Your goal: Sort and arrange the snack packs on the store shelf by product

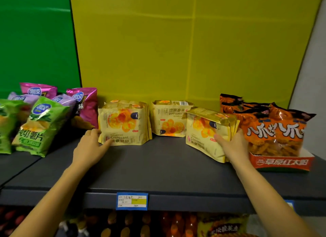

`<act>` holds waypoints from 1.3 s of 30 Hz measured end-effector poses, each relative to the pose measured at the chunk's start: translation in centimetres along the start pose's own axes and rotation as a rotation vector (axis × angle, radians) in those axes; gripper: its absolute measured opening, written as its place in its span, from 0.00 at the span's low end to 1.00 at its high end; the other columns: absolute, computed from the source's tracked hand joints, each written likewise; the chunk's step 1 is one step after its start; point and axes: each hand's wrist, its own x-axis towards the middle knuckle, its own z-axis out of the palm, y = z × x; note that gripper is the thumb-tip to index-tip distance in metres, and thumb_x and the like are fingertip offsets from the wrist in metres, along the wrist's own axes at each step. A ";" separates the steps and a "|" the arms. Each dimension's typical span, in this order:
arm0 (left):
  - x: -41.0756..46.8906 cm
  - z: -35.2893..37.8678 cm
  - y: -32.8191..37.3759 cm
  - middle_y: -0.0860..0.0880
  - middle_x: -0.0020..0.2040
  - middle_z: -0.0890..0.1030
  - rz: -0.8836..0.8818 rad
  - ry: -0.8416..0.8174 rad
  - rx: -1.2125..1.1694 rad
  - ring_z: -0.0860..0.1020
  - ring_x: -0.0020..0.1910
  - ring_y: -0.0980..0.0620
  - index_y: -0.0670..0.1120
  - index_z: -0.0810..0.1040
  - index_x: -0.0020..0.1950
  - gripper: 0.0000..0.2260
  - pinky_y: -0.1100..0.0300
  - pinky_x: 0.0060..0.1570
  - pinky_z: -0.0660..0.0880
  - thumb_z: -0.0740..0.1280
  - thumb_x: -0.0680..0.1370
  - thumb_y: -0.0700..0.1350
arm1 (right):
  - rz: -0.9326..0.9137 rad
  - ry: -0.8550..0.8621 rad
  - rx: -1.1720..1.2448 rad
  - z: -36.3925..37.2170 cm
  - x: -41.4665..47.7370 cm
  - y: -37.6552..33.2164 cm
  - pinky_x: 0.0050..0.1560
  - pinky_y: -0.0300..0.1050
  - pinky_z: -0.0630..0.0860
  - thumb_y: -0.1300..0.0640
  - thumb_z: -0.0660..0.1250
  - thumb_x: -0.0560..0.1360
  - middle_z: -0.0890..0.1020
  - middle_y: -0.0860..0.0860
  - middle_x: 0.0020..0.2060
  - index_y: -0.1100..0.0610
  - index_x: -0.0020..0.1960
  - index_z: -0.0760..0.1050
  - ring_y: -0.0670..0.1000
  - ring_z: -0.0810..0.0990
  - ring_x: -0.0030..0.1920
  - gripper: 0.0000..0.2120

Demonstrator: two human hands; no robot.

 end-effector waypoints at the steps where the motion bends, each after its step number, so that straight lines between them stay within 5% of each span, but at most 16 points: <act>1: 0.4 0.0 -0.2 0.38 0.58 0.74 -0.025 0.029 0.001 0.74 0.57 0.39 0.39 0.71 0.59 0.23 0.45 0.51 0.71 0.68 0.73 0.54 | -0.012 -0.029 0.020 -0.1 0.0 0.3 0.61 0.58 0.72 0.49 0.72 0.68 0.75 0.59 0.63 0.60 0.69 0.63 0.63 0.74 0.63 0.35; 4: 2.0 0.4 -0.5 0.38 0.59 0.72 -0.069 -0.009 -0.040 0.73 0.59 0.37 0.38 0.67 0.60 0.30 0.43 0.52 0.72 0.71 0.69 0.57 | 0.018 -0.152 0.161 0.2 0.2 0.9 0.62 0.59 0.72 0.47 0.75 0.63 0.77 0.54 0.61 0.54 0.67 0.65 0.58 0.76 0.61 0.37; 9: 4.1 1.0 -0.2 0.43 0.64 0.74 -0.109 -0.150 -0.328 0.74 0.62 0.42 0.41 0.64 0.66 0.35 0.47 0.58 0.73 0.75 0.66 0.53 | 0.075 -0.339 0.376 2.6 1.4 -0.4 0.66 0.58 0.70 0.59 0.76 0.65 0.74 0.53 0.64 0.55 0.71 0.61 0.55 0.73 0.64 0.39; 13: 5.1 1.8 -1.4 0.43 0.61 0.77 -0.054 -0.163 -0.313 0.76 0.56 0.46 0.41 0.67 0.63 0.30 0.51 0.54 0.73 0.75 0.68 0.51 | 0.109 -0.494 0.521 4.5 2.2 -1.7 0.57 0.51 0.75 0.66 0.71 0.68 0.77 0.56 0.60 0.55 0.66 0.67 0.55 0.77 0.57 0.28; 16: 5.7 2.1 -2.0 0.45 0.60 0.77 -0.028 -0.175 -0.373 0.74 0.52 0.50 0.41 0.67 0.64 0.30 0.55 0.52 0.73 0.75 0.68 0.49 | 0.160 -0.492 0.571 6.0 3.1 -2.1 0.50 0.48 0.76 0.65 0.70 0.70 0.77 0.59 0.61 0.56 0.65 0.67 0.54 0.79 0.52 0.26; 19: 6.0 2.4 -2.2 0.47 0.60 0.76 0.007 -0.209 -0.452 0.74 0.55 0.51 0.43 0.64 0.66 0.32 0.57 0.55 0.73 0.75 0.68 0.49 | 0.220 -0.454 0.524 7.8 3.5 -2.6 0.51 0.49 0.75 0.63 0.72 0.69 0.75 0.57 0.64 0.56 0.72 0.57 0.56 0.77 0.57 0.37; 22: 6.4 2.8 -2.4 0.48 0.60 0.75 0.033 -0.216 -0.471 0.75 0.57 0.50 0.43 0.65 0.64 0.30 0.55 0.57 0.74 0.75 0.68 0.49 | 0.259 -0.405 0.559 9.2 3.5 -3.5 0.39 0.45 0.76 0.63 0.75 0.66 0.75 0.56 0.63 0.54 0.73 0.53 0.55 0.77 0.53 0.44; 25: 6.6 3.2 -2.5 0.48 0.61 0.74 0.089 -0.225 -0.465 0.75 0.59 0.50 0.44 0.65 0.65 0.30 0.51 0.60 0.73 0.74 0.68 0.50 | 0.271 -0.429 0.531 10.4 3.1 -4.1 0.52 0.52 0.77 0.61 0.77 0.63 0.74 0.56 0.65 0.53 0.74 0.50 0.56 0.76 0.58 0.49; 28: 6.9 3.7 -2.9 0.47 0.62 0.74 0.124 -0.219 -0.457 0.75 0.59 0.49 0.47 0.67 0.63 0.29 0.47 0.61 0.74 0.74 0.67 0.53 | 0.264 -0.420 0.480 11.4 3.2 -3.9 0.68 0.59 0.67 0.56 0.78 0.61 0.69 0.55 0.69 0.51 0.76 0.45 0.57 0.70 0.67 0.55; 33: 7.4 3.8 -3.5 0.48 0.62 0.76 0.094 -0.230 -0.440 0.75 0.61 0.49 0.49 0.69 0.64 0.36 0.46 0.61 0.73 0.74 0.61 0.64 | 0.293 -0.431 0.398 11.1 2.7 -4.3 0.70 0.57 0.64 0.52 0.79 0.61 0.66 0.55 0.71 0.53 0.76 0.44 0.57 0.66 0.70 0.57; 39: 7.8 4.0 -3.9 0.36 0.72 0.61 0.021 -0.164 -0.292 0.57 0.73 0.39 0.35 0.57 0.71 0.40 0.43 0.71 0.59 0.74 0.69 0.50 | 0.295 -0.269 0.308 9.6 1.7 -5.5 0.62 0.51 0.67 0.58 0.76 0.65 0.64 0.60 0.71 0.60 0.74 0.46 0.60 0.65 0.70 0.50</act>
